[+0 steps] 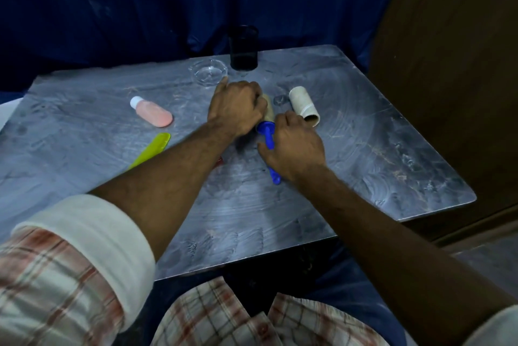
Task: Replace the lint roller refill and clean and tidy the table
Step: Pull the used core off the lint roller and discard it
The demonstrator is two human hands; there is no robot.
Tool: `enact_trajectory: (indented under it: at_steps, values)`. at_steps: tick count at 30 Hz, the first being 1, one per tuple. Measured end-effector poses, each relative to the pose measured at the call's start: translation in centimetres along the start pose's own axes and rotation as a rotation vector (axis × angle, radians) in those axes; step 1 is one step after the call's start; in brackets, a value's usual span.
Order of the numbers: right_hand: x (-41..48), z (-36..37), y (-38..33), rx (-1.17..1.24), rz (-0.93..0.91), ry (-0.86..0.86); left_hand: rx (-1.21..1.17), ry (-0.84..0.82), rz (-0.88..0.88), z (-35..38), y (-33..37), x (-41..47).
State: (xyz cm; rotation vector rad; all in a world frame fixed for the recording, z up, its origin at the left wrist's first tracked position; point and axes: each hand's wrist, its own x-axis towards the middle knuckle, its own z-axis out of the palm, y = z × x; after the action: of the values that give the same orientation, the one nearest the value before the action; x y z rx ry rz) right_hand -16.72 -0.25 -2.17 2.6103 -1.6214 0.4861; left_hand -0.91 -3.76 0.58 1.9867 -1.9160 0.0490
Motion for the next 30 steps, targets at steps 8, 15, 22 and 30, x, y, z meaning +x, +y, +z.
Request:
enact_trajectory:
  at_steps: [8, 15, 22, 30]
  values:
    - [0.1, 0.2, 0.0, 0.016, 0.010, 0.018, 0.034, -0.015, -0.081, 0.5, 0.5, 1.2]
    - [0.5, -0.2, -0.1, 0.053, 0.036, 0.038, -0.108, 0.004, -0.144, -0.4, 0.4, 1.9]
    - [1.4, -3.0, 0.4, 0.073, -0.059, 0.155, -0.413, 0.149, -0.357, -3.1, -1.6, 1.0]
    - [1.3, -7.2, 0.4, 0.169, -0.234, 0.159, -1.048, 0.295, -0.493, -6.3, -4.1, -6.4]
